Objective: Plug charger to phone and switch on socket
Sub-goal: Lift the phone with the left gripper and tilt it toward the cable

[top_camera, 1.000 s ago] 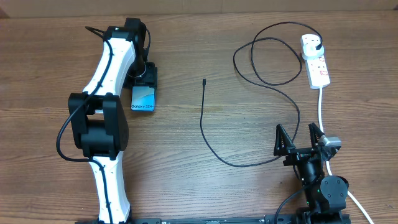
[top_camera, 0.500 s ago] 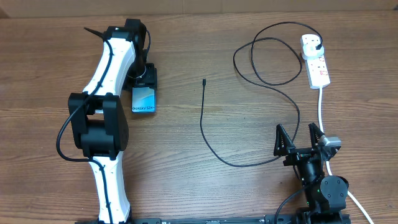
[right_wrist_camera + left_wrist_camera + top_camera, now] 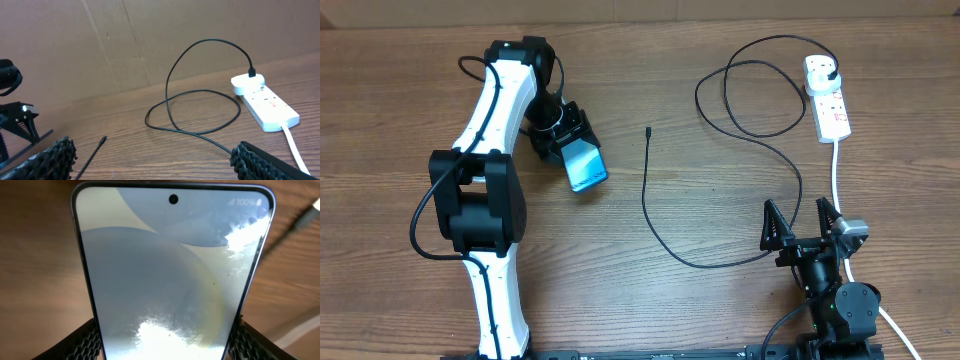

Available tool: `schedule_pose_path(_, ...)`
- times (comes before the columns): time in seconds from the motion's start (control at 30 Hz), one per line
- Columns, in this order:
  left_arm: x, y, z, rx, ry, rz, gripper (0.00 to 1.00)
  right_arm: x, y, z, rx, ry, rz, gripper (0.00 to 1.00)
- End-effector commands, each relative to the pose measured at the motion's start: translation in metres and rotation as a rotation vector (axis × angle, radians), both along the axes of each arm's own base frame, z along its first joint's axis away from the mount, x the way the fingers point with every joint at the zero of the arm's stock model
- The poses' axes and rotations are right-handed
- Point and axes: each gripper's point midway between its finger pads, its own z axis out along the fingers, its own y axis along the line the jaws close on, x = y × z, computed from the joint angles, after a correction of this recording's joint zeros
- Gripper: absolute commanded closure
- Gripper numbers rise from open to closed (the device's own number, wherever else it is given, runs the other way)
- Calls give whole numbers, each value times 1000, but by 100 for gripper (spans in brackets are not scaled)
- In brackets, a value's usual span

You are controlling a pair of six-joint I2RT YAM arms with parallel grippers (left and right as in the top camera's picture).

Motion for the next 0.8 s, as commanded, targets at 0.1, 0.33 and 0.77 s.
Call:
schedule_pose_path(0.1,-18,-35,38,-168,261,334,96,0,-1,-2,4,-3,-8,0)
schedule_pose_path(0.33,-33,-62,69,-353,414,387,96,0,-1,-2,4,-3,-8,0)
schedule_pose_path(0.77,-21,-92,118,-699,461,408,96,0,-1,-2,4,-3,-8,0)
